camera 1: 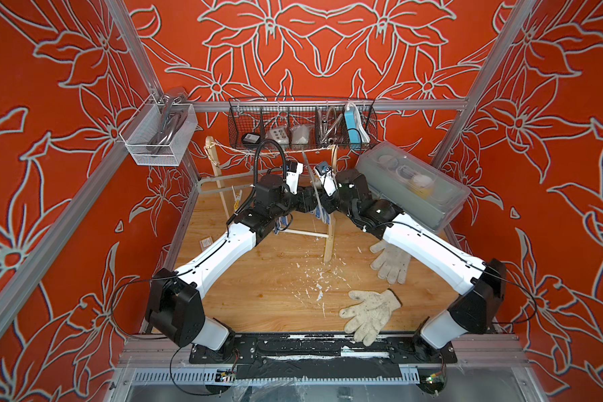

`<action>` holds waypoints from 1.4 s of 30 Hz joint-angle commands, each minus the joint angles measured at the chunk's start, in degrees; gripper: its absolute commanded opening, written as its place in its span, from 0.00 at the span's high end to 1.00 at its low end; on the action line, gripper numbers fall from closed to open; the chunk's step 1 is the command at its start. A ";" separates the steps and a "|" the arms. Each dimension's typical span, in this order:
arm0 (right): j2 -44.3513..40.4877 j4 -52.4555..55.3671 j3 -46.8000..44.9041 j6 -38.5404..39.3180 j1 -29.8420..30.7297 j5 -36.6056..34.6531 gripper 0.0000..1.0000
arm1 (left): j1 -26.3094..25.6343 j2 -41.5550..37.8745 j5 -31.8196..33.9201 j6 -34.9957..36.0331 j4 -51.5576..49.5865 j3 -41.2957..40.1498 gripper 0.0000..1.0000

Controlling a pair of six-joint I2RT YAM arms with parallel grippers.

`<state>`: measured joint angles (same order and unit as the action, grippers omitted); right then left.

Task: Clip the gloves onto a hanger to dry
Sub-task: Adjust the hanger on the clothesline.

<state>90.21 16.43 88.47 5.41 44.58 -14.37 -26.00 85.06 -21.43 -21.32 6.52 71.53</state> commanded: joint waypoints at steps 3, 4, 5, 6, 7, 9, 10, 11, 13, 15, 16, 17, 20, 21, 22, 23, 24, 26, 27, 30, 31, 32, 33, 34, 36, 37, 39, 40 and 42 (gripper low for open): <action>-3.77 0.11 -3.25 -1.90 0.33 -0.62 1.00 | -2.66 2.22 -0.94 -1.31 2.26 2.42 0.40; -4.21 0.05 -3.67 -1.98 0.33 -0.37 1.00 | -3.10 2.44 -0.79 -1.25 2.19 2.63 0.40; -4.50 0.04 -4.01 -1.98 0.33 0.06 1.00 | -3.55 2.50 -0.38 -0.98 1.80 2.87 0.40; -4.52 0.25 -4.17 -1.90 0.29 0.39 1.00 | -3.78 2.42 0.31 -0.55 1.23 2.92 0.40; -4.35 0.48 -4.03 -1.81 0.27 0.52 1.00 | -3.80 2.18 0.89 -0.27 0.92 2.62 0.40; -4.08 0.71 -4.06 -1.63 0.17 1.00 1.00 | -3.80 0.68 3.22 0.74 0.06 1.26 0.40; -3.92 0.77 -4.09 -1.63 0.20 1.12 1.00 | -3.75 -0.19 4.22 1.42 -0.44 0.58 0.39; -3.84 0.79 -4.21 -1.63 0.16 1.23 1.00 | -3.63 -1.21 5.28 2.13 -1.36 0.00 0.38; -3.71 0.98 -4.28 -1.56 -0.01 1.50 1.00 | -3.24 -2.94 6.00 3.47 -3.32 -0.73 0.36; -3.59 1.25 -4.36 -1.63 -0.32 1.80 1.00 | -2.56 -4.50 6.07 4.77 -4.86 -1.44 0.34; -3.48 1.24 -4.39 -1.63 -0.43 1.80 1.00 | -2.04 -5.06 5.78 4.88 -5.28 -1.84 0.33; -3.30 1.25 -4.31 -1.63 -0.48 1.80 1.00 | -1.10 -5.78 4.54 4.98 -5.54 -2.36 0.32; -2.56 1.60 -3.50 -1.65 -0.69 1.73 1.00 | 2.32 -7.65 -1.06 4.70 -5.50 -3.83 0.28; -2.22 1.61 -3.19 -1.63 -0.72 1.71 1.00 | 3.14 -8.01 -3.00 5.02 -5.77 -3.73 0.28; -1.86 1.72 -2.92 -1.72 -0.71 1.56 1.00 | 3.59 -8.22 -4.23 5.80 -6.68 -3.24 0.27; -1.42 1.93 -2.49 -1.87 -0.72 1.33 1.00 | 3.84 -8.40 -5.07 6.67 -7.81 -2.52 0.27; -0.99 2.27 -2.06 -1.98 -0.72 1.00 1.00 | 4.06 -8.66 -5.68 7.41 -8.49 -2.11 0.26; -0.42 2.31 -1.50 -1.99 -0.76 0.26 1.00 | 4.65 -9.56 -6.23 8.02 -8.73 -2.29 0.26; -0.10 2.25 -1.22 -1.98 -0.89 -0.05 1.00 | 5.02 -10.33 -6.03 8.21 -8.52 -2.55 0.26; 0.65 2.12 -0.52 -1.98 -1.15 -0.08 1.00 | 5.21 -12.26 -0.84 9.85 -9.62 -2.74 0.27; 0.82 2.12 -0.37 -1.99 -1.25 0.07 1.00 | 5.17 -12.45 1.98 10.14 -10.18 -2.58 0.29; 1.00 2.06 -0.19 -2.07 -1.24 0.18 1.00 | 5.26 -12.59 4.94 10.42 -10.22 -2.73 0.30; 1.10 1.99 -0.14 -2.19 -1.24 0.37 1.00 | 5.17 -12.67 8.12 10.19 -9.00 -3.39 0.31; 1.26 1.91 -0.04 -2.21 -1.21 0.40 1.00 | 5.19 -12.51 10.46 10.23 -8.05 -3.82 0.31; 1.52 1.95 0.15 -2.11 -1.19 0.40 1.00 | 5.21 -11.74 16.56 10.28 -6.40 -4.32 0.34; 1.61 1.94 0.30 -2.07 -1.20 0.40 1.00 | 5.25 -11.05 18.32 10.50 -5.38 -4.51 0.34; 1.85 1.95 0.74 -1.98 -1.24 0.27 1.00 | 5.26 -8.44 19.08 11.18 -4.24 -3.35 0.35; 2.04 2.02 1.05 -1.92 -1.30 0.07 1.00 | 5.26 -6.92 18.62 11.54 -4.84 -2.00 0.36; 2.50 2.29 1.91 -1.83 -1.40 -0.43 1.00 | 5.27 -3.53 17.87 11.89 -4.94 0.59 0.36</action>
<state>91.50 18.17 87.94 4.10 43.48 -13.52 -20.97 77.60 -6.28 -11.29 0.10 69.43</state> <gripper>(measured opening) 0.073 0.644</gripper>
